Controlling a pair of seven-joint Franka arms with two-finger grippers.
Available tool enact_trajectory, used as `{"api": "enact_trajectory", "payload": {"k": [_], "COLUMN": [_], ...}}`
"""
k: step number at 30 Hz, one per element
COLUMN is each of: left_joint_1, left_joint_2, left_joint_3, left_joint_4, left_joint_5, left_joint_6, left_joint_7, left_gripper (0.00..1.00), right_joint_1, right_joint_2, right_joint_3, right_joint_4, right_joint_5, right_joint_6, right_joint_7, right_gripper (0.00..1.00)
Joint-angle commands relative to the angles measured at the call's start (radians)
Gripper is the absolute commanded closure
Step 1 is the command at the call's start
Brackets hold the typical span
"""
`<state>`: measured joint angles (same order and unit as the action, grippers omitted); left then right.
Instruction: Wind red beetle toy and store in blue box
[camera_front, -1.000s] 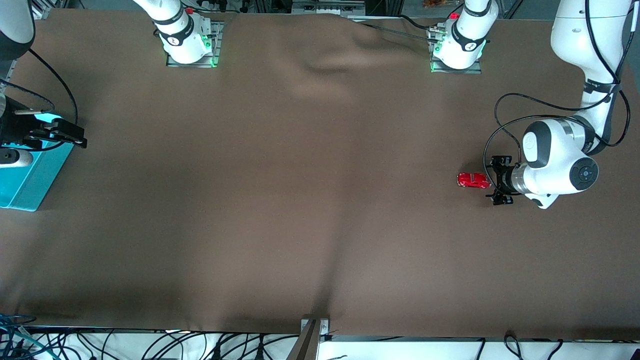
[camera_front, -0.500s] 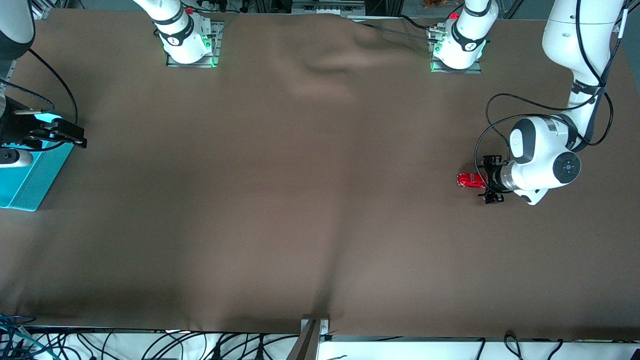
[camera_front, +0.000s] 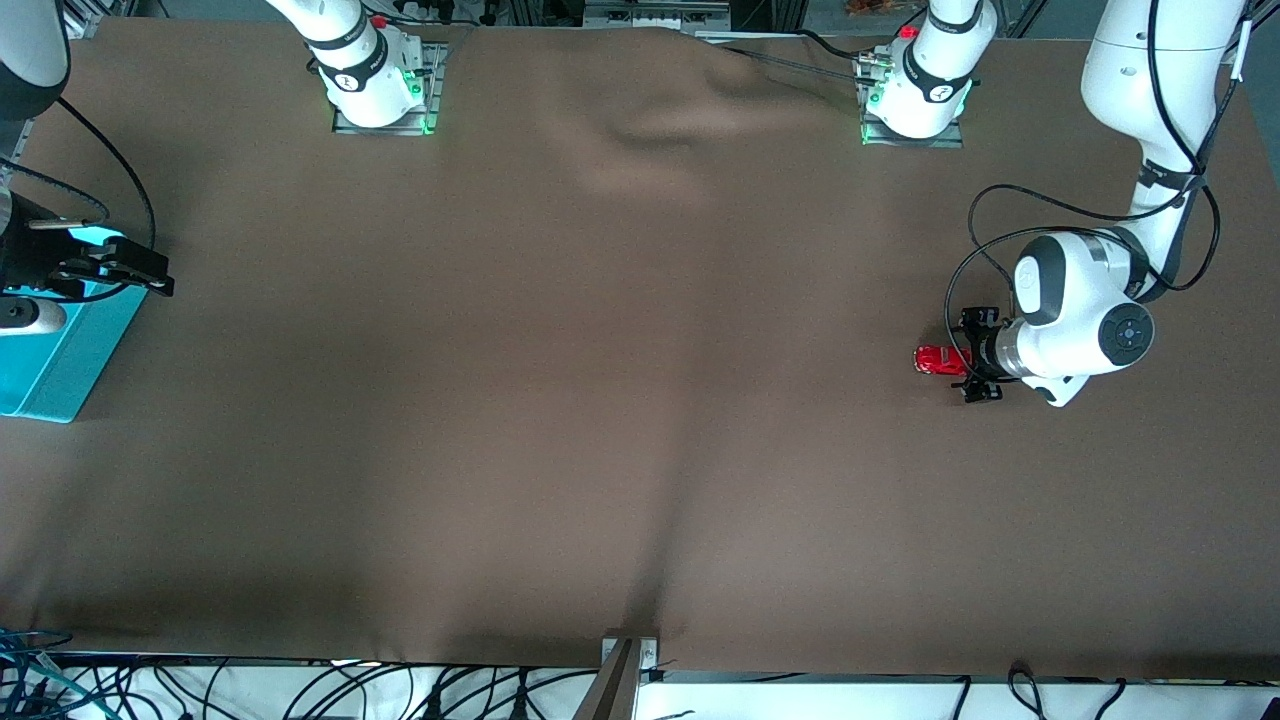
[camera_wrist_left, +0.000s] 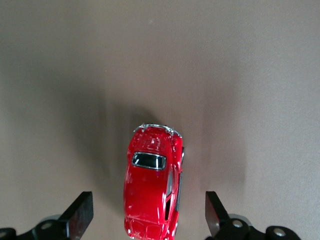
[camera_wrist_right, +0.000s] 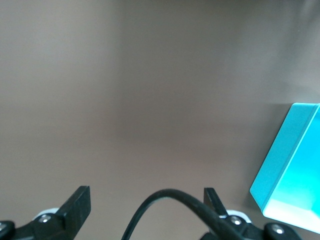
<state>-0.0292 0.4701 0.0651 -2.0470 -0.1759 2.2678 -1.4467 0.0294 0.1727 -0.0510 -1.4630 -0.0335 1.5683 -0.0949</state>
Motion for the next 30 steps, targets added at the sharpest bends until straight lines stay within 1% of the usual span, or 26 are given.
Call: {"api": "enact_trajectory", "payload": {"k": [1, 3, 5, 10, 19, 24, 28, 30], "left_joint_1": [-0.005, -0.005, -0.003, -0.003, -0.003, -0.005, 0.014, 0.017], "left_joint_2": [-0.013, -0.011, -0.011, -0.011, -0.019, -0.045, -0.050, -0.048], "left_joint_3": [0.001, 0.001, 0.001, 0.001, 0.002, -0.001, -0.054, -0.062], "left_joint_4": [-0.021, -0.019, -0.019, -0.019, -0.007, -0.004, 0.013, 0.016], "left_joint_5": [-0.033, -0.034, -0.034, -0.034, -0.031, -0.030, -0.027, -0.027], "left_joint_6": [0.015, 0.015, 0.015, 0.015, 0.009, -0.008, -0.027, -0.027], "left_joint_7": [0.002, 0.002, 0.003, 0.003, -0.001, 0.002, -0.003, -0.012], "left_gripper": [0.49, 0.56, 0.66, 0.99, 1.00, 1.00, 1.00, 1.00], "right_joint_1": [-0.005, -0.005, -0.003, -0.005, -0.003, -0.005, -0.003, -0.003], "right_joint_2": [0.004, 0.004, 0.004, 0.004, 0.005, 0.005, 0.005, 0.005], "right_joint_3": [0.000, 0.000, 0.000, 0.000, 0.000, 0.000, 0.002, 0.002], "right_joint_4": [0.020, 0.021, 0.020, 0.020, 0.020, 0.020, 0.020, 0.020], "right_joint_5": [0.018, 0.018, 0.018, 0.018, 0.018, 0.018, 0.018, 0.018], "right_joint_6": [-0.016, -0.016, -0.016, -0.016, -0.016, -0.016, -0.016, -0.016], "right_joint_7": [-0.016, -0.016, -0.016, -0.017, -0.017, -0.017, -0.017, -0.017], "right_gripper": [0.00, 0.00, 0.00, 0.00, 0.00, 0.00, 0.00, 0.00]}}
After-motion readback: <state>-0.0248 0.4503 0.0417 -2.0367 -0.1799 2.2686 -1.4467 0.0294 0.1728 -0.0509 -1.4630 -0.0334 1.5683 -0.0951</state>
